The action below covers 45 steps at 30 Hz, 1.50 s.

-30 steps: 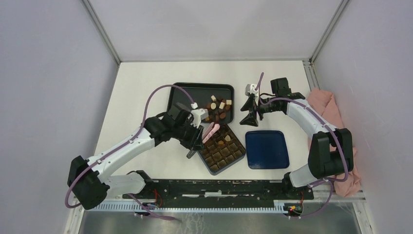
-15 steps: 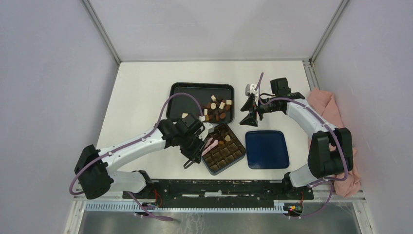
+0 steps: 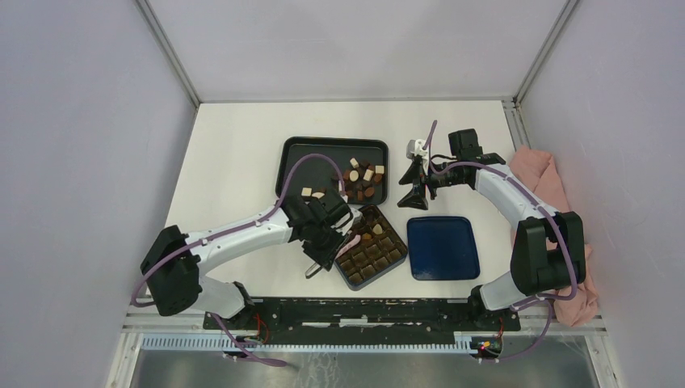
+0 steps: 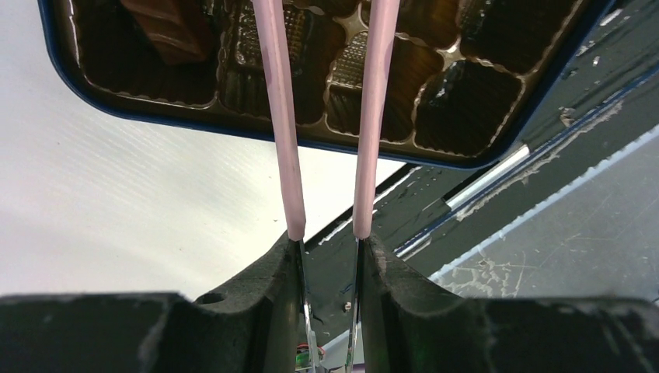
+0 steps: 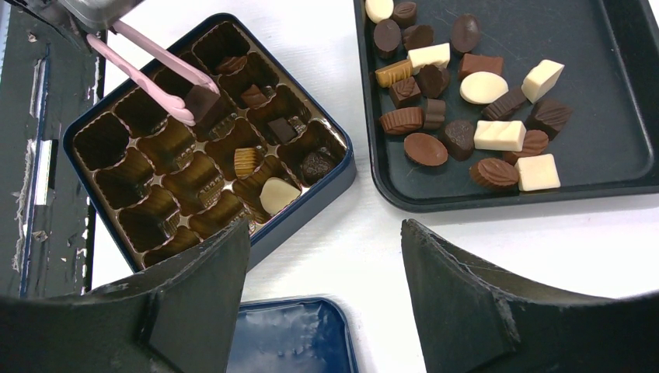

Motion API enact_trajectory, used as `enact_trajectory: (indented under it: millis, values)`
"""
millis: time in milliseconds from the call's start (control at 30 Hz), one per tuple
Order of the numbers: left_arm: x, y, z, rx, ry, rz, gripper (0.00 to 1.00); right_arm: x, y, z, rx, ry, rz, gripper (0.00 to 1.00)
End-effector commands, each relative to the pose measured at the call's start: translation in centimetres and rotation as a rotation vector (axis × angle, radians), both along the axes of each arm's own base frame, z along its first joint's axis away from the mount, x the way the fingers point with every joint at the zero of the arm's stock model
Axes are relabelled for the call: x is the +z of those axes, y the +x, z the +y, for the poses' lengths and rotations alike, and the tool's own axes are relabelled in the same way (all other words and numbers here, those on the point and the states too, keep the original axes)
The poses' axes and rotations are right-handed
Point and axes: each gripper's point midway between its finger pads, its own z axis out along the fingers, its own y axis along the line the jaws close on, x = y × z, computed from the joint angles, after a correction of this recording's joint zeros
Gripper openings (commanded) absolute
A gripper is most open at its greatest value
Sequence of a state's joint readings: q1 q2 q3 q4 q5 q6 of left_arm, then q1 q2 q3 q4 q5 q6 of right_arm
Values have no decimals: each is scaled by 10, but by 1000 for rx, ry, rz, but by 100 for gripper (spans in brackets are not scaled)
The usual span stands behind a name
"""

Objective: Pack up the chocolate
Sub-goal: Place the fake chocolate in the packing box, then pick up the fake chocolate from the plate.

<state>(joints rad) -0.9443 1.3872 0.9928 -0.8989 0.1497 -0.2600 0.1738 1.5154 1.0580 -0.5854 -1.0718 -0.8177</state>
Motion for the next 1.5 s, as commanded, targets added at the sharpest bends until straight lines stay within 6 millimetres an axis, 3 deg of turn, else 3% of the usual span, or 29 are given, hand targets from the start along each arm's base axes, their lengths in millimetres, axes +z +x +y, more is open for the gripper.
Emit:
enact_trajectory:
  millis: [0, 233, 567, 767, 900, 1033, 1233, 1467]
  values:
    - [4, 5, -2, 22, 38, -24, 29, 14, 7, 2, 16, 26, -53, 77]
    - [4, 7, -3, 16, 52, -37, 38, 14, 7, 2, 16, 26, -52, 77]
    - [10, 10, -9, 2, 26, -50, 42, 15, 6, 2, 18, 28, -53, 77]
    - [47, 25, -31, 15, -126, -148, 39, 16, 7, 2, 17, 29, -56, 77]
    - [72, 45, -41, 32, -230, -207, 40, 18, 6, 3, 21, 33, -56, 77]
    - [79, 79, -34, 105, -295, -218, 40, 20, 5, 2, 21, 35, -65, 77]
    - [71, 127, -3, 191, -251, -220, 40, 20, 5, 3, 24, 38, -65, 77]
    - [44, 164, 26, 226, -86, -176, 40, 22, 4, 3, 25, 39, -70, 77]
